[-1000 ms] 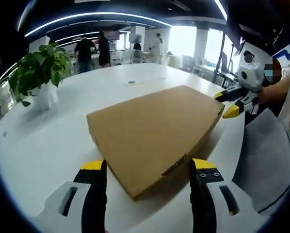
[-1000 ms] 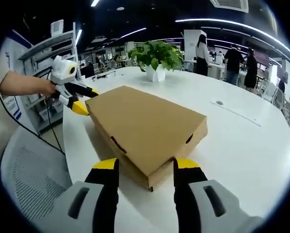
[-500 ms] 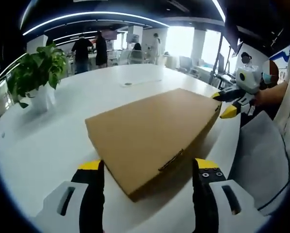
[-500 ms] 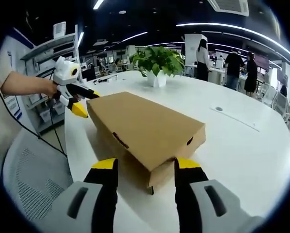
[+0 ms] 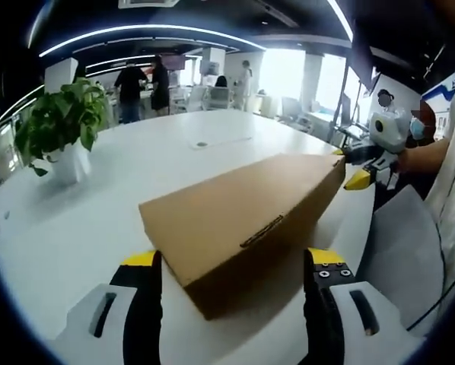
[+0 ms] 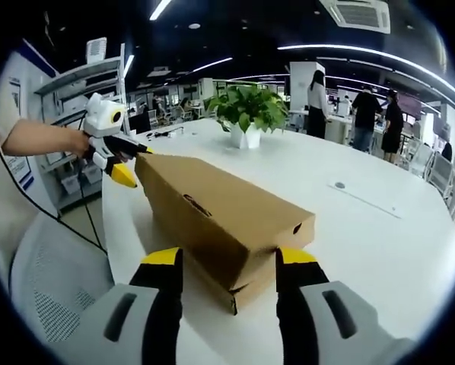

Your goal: Operate the shoe box by opening the lid, removing the specified soft item, and placing it in the target area until the item is outside and the box remains undamaged.

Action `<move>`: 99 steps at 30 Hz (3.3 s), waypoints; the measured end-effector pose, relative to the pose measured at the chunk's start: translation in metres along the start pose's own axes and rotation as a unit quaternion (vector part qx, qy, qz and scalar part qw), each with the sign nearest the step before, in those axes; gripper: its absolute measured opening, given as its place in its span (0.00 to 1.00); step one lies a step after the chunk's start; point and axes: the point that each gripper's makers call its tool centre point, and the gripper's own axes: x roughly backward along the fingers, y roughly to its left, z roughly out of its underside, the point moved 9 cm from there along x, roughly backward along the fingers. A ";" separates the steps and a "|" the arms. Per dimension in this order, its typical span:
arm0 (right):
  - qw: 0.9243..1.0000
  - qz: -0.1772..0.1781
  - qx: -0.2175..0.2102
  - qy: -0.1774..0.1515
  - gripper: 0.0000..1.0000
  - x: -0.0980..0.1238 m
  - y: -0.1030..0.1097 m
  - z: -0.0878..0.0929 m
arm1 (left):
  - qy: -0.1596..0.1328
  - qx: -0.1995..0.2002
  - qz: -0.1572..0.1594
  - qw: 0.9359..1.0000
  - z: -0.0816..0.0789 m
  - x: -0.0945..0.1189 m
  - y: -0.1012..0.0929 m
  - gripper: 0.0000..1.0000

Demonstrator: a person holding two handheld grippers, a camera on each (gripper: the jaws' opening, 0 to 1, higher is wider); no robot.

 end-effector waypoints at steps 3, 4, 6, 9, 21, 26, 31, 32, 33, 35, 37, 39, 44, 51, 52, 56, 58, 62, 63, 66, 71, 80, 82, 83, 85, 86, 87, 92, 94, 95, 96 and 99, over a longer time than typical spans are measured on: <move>1.000 0.002 -0.001 -0.005 0.47 0.001 0.000 -0.005 | -0.008 0.006 -0.001 1.000 -0.005 0.002 0.000 0.78; 1.000 0.003 0.004 -0.006 0.48 0.001 0.000 -0.008 | -0.010 0.005 -0.001 1.000 -0.006 0.003 0.000 0.78; 1.000 0.005 0.009 -0.009 0.49 0.002 0.000 -0.013 | -0.014 0.003 -0.003 1.000 -0.010 0.004 0.000 0.78; 1.000 0.008 0.011 -0.016 0.51 0.003 -0.003 -0.021 | -0.023 0.002 -0.007 1.000 -0.018 0.006 0.001 0.77; 0.999 0.015 0.027 -0.032 0.54 0.001 -0.013 -0.041 | -0.044 -0.001 -0.031 0.999 -0.037 0.006 0.011 0.67; 0.999 0.017 0.033 -0.036 0.53 0.000 -0.018 -0.048 | -0.051 -0.003 -0.044 0.998 -0.044 0.005 0.016 0.62; 0.998 0.025 0.038 -0.043 0.53 -0.003 -0.025 -0.057 | -0.056 -0.007 -0.059 0.997 -0.052 0.003 0.021 0.57; 0.998 0.028 0.039 -0.044 0.52 -0.004 -0.026 -0.058 | -0.056 -0.007 -0.063 0.996 -0.053 0.003 0.023 0.55; 0.998 0.030 0.039 -0.045 0.52 -0.005 -0.027 -0.059 | -0.057 -0.010 -0.067 0.996 -0.055 0.002 0.024 0.53; 0.998 0.032 0.040 -0.045 0.52 -0.006 -0.028 -0.061 | -0.056 -0.020 -0.075 0.995 -0.055 0.002 0.028 0.49; 0.997 0.036 0.040 -0.047 0.51 -0.007 -0.030 -0.063 | -0.058 -0.019 -0.078 0.995 -0.058 0.002 0.032 0.46; 0.997 0.037 0.039 -0.049 0.51 -0.007 -0.032 -0.064 | -0.059 -0.019 -0.080 0.995 -0.060 0.002 0.034 0.43; 0.997 0.040 0.041 -0.054 0.53 -0.011 -0.035 -0.068 | -0.060 -0.025 -0.090 0.994 -0.065 -0.001 0.043 0.36; 0.996 0.047 0.047 -0.055 0.52 -0.017 -0.043 -0.074 | -0.065 -0.030 -0.109 0.991 -0.071 -0.004 0.057 0.25; 0.996 0.049 0.049 -0.055 0.51 -0.018 -0.045 -0.075 | -0.066 -0.030 -0.113 0.991 -0.072 -0.004 0.059 0.23; 0.996 0.053 0.049 -0.055 0.49 -0.020 -0.050 -0.079 | -0.071 -0.026 -0.125 0.989 -0.076 -0.008 0.066 0.18; 0.996 0.055 0.048 -0.056 0.49 -0.022 -0.052 -0.081 | -0.074 -0.025 -0.129 0.989 -0.077 -0.009 0.068 0.17; 0.996 0.059 0.046 -0.057 0.49 -0.026 -0.055 -0.083 | -0.078 -0.025 -0.137 0.987 -0.080 -0.012 0.073 0.14; 0.996 0.060 0.045 -0.057 0.49 -0.027 -0.056 -0.084 | -0.078 -0.025 -0.140 0.987 -0.081 -0.012 0.074 0.12; 0.995 0.063 0.045 -0.058 0.49 -0.028 -0.059 -0.084 | -0.078 -0.028 -0.148 0.985 -0.083 -0.014 0.076 0.09; 0.995 0.066 0.045 -0.059 0.48 -0.031 -0.063 -0.086 | -0.080 -0.027 -0.164 0.983 -0.085 -0.017 0.080 0.03; 0.993 0.084 0.052 -0.069 0.44 -0.038 -0.072 -0.085 | -0.091 -0.021 -0.184 0.978 -0.088 -0.022 0.085 0.00; 0.993 0.082 0.050 -0.073 0.45 -0.039 -0.073 -0.084 | -0.094 -0.019 -0.185 0.978 -0.087 -0.024 0.088 0.00; 0.993 0.081 0.046 -0.073 0.45 -0.040 -0.075 -0.082 | -0.095 -0.019 -0.186 0.978 -0.088 -0.024 0.088 0.00; 0.993 0.086 0.047 -0.062 0.40 -0.041 -0.078 -0.077 | -0.096 -0.019 -0.186 0.978 -0.089 -0.026 0.089 0.00; 0.993 0.087 0.047 -0.062 0.39 -0.041 -0.078 -0.075 | -0.096 -0.019 -0.186 0.978 -0.089 -0.027 0.089 0.00; 0.993 0.088 0.043 -0.061 0.37 -0.041 -0.080 -0.073 | -0.097 -0.020 -0.186 0.978 -0.090 -0.027 0.089 0.00; 0.993 0.107 0.041 -0.042 0.30 -0.041 -0.085 -0.057 | -0.100 -0.017 -0.186 0.977 -0.091 -0.030 0.092 0.00; 0.992 0.112 0.042 -0.036 0.29 -0.042 -0.087 -0.052 | -0.101 -0.017 -0.186 0.977 -0.092 -0.032 0.093 0.00; 0.992 0.112 0.042 -0.035 0.28 -0.043 -0.087 -0.050 | -0.102 -0.016 -0.186 0.977 -0.092 -0.032 0.093 0.00; 0.992 0.113 0.042 -0.032 0.26 -0.044 -0.088 -0.048 | -0.102 -0.016 -0.185 0.977 -0.093 -0.033 0.094 0.00; 0.992 0.113 0.046 -0.025 0.23 -0.047 -0.088 -0.044 | -0.101 -0.016 -0.184 0.978 -0.094 -0.035 0.097 0.00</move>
